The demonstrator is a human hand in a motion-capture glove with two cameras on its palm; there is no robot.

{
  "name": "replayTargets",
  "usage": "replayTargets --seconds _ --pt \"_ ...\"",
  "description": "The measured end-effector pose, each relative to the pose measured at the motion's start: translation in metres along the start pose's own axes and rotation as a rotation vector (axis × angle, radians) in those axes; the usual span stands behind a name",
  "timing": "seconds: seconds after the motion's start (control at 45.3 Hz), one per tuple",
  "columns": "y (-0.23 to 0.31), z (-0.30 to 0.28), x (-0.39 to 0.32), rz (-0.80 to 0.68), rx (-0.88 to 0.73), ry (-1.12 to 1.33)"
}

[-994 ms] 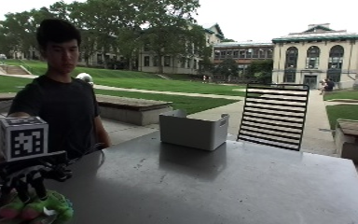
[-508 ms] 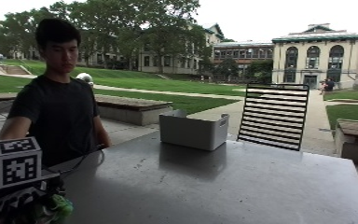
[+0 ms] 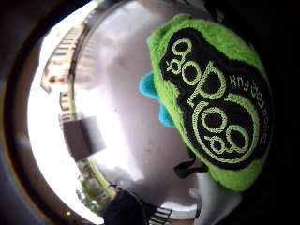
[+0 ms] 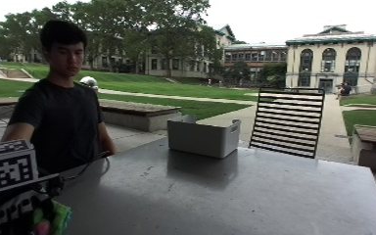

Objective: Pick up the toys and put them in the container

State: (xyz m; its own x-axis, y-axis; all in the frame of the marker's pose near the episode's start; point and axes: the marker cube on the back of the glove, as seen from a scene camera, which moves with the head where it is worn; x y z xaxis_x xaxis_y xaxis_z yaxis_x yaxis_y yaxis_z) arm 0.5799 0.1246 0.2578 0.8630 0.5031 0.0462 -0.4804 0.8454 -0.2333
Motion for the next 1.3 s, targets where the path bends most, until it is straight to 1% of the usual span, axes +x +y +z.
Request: replayTargets --seconds 0.11,0.221,0.375,0.486,0.552,0.663,0.751,0.861,0.972,1.104,1.303 --pt "0.002 -0.004 0.003 -0.008 0.081 0.067" --pt "0.003 -0.01 0.006 -0.002 0.119 0.076" --pt "0.004 -0.014 0.008 -0.04 0.114 0.122" --pt "0.002 -0.016 0.007 -0.04 0.077 0.137" --pt "0.002 -0.026 0.002 -0.024 0.037 0.125" --pt "0.005 -0.052 -0.013 -0.015 0.038 0.116" --pt "0.008 -0.086 -0.035 0.008 0.074 0.109" --pt "0.011 -0.129 -0.067 0.002 0.128 0.083" --pt "0.009 -0.165 -0.096 -0.035 0.202 0.083" --pt "0.013 -0.212 -0.146 -0.069 0.254 0.076" --pt "0.019 -0.257 -0.229 -0.162 0.333 0.058"
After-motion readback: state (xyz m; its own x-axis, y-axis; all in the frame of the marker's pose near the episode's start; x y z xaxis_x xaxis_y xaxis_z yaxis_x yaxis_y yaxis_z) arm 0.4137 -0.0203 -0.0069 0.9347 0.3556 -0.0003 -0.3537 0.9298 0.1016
